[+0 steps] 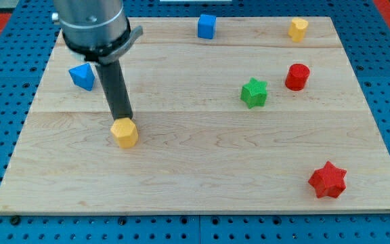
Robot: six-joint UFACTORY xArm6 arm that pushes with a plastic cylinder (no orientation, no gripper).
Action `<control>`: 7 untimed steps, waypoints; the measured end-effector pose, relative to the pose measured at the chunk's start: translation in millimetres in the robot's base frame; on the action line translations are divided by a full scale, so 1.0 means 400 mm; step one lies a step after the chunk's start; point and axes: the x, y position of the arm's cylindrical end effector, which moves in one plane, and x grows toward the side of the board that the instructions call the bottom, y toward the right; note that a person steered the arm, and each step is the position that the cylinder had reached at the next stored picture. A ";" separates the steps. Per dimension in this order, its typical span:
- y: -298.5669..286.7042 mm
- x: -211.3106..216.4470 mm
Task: Move the yellow hexagon diagonal to the triangle
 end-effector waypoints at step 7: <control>0.082 0.214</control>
